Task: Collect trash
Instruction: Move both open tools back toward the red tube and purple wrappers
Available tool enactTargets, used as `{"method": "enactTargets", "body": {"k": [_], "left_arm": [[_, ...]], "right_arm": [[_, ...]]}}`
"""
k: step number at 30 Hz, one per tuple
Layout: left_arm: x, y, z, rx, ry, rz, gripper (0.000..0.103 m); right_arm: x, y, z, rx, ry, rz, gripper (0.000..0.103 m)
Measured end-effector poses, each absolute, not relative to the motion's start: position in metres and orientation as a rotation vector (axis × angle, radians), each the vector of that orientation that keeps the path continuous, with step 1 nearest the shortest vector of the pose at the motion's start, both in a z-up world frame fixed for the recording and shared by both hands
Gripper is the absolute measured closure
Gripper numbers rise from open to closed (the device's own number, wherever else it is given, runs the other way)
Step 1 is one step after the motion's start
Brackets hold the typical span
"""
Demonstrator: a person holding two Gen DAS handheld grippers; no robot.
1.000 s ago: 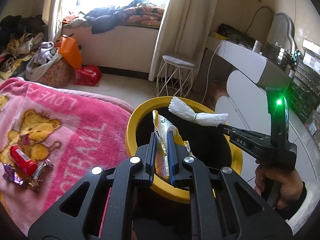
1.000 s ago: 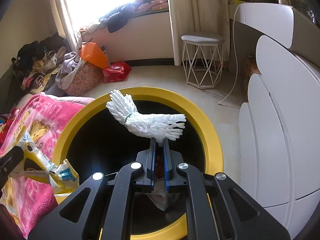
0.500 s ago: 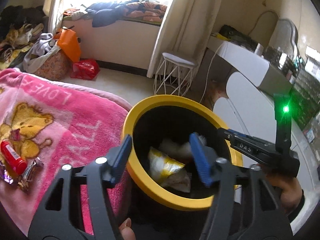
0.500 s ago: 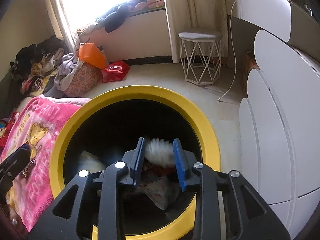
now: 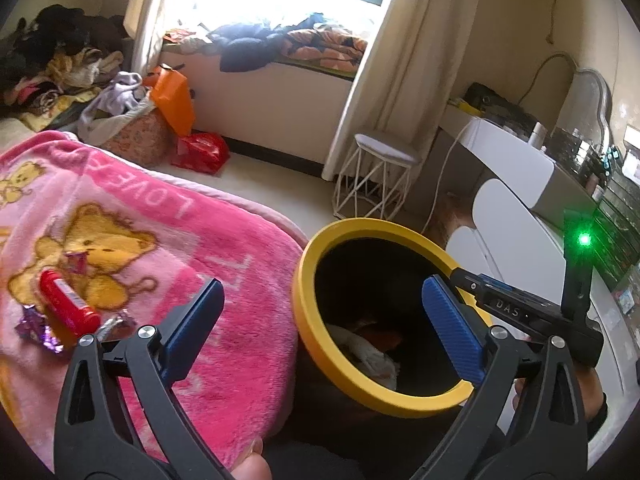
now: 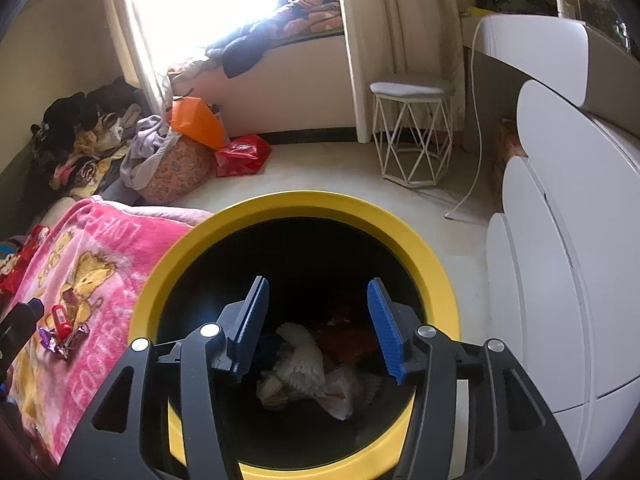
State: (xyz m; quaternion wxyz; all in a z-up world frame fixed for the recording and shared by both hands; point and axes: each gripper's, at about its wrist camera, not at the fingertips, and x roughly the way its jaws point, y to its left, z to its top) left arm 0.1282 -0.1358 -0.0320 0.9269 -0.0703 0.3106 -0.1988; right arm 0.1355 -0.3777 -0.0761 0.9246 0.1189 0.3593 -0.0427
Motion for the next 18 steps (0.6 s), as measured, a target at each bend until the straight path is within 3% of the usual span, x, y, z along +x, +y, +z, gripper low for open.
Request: {"method": "enactTargets", "body": {"k": [18], "left_arm": [[0.107,-0.079,-0.006,-0.173,0.541,-0.262,0.011]], "right_arm": [[0.122,-0.323,-0.041,0.212,0.643,0.05,0.047]]}}
